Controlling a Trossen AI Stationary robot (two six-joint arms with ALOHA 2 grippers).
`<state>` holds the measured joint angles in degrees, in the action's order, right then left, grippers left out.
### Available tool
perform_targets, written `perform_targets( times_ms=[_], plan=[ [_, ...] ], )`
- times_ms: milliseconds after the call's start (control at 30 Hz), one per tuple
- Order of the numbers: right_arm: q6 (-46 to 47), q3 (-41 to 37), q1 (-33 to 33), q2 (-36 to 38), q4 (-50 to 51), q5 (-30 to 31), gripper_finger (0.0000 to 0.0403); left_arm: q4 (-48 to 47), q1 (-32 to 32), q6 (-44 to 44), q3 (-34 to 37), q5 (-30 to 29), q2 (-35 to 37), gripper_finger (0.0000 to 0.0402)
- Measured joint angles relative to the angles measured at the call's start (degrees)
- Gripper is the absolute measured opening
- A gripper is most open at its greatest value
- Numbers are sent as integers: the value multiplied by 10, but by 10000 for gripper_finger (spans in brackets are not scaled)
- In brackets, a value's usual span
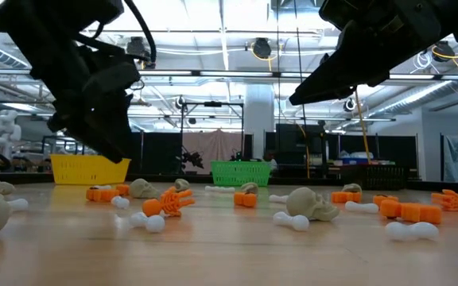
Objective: Sort Halloween decoration
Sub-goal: Put the orange skeleton toy into the yellow bin
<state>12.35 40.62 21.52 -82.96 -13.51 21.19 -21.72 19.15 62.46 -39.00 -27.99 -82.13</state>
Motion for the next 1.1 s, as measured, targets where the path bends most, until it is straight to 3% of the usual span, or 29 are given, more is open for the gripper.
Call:
perform_targets(
  times_ms=[167, 500, 700, 1100],
  plan=[
    [0, 0, -5, 0, 0, 0, 162, 0, -4, -2, 0, 9, 0, 256],
    [3, 0, -4, 0, 0, -2, 162, 5, 27, 3, 0, 36, -15, 258],
    [2, 0, -4, 0, 1, -2, 162, 63, 43, 2, 0, 10, -58, 258],
    [0, 0, -4, 0, 1, -2, 162, 61, 34, 2, 0, 8, -68, 258]
  ],
)
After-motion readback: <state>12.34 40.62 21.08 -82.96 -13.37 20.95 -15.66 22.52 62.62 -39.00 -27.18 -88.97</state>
